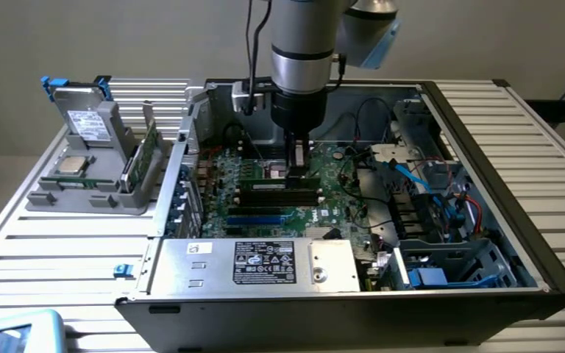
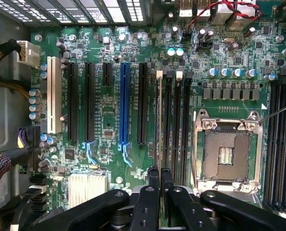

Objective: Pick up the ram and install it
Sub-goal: 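Insert the ram into the slot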

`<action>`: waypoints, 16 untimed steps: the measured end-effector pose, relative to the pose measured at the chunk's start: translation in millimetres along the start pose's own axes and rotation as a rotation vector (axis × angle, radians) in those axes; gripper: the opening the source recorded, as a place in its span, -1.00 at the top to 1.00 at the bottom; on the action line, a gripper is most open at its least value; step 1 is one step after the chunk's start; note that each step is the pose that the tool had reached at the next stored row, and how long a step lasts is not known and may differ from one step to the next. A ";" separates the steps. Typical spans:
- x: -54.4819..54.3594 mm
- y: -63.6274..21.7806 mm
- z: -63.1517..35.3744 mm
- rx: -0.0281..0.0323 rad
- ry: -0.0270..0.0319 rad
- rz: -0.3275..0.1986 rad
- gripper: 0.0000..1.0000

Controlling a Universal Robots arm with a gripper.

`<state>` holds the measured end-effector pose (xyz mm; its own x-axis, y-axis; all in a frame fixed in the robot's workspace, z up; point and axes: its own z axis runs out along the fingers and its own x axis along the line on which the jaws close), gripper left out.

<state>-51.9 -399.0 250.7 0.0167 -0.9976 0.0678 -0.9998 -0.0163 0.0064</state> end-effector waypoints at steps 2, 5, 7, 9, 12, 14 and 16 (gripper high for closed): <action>-0.2 0.0 3.2 -0.0002 -0.0001 0.002 0.73; -0.1 0.1 5.3 -0.0015 0.0000 0.016 0.73; 0.0 0.0 5.6 -0.0025 -0.0001 0.031 0.73; -0.1 0.0 6.3 -0.0026 -0.0007 0.034 0.73; -0.1 0.0 6.6 -0.0026 -0.0005 0.031 0.73; 0.2 0.0 6.8 -0.0022 -0.0013 0.029 0.73; 1.1 0.0 6.9 -0.0022 -0.0040 0.029 0.73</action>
<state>-51.9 -400.5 243.9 -0.0123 -0.9979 0.0640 -0.9999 0.0127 0.0068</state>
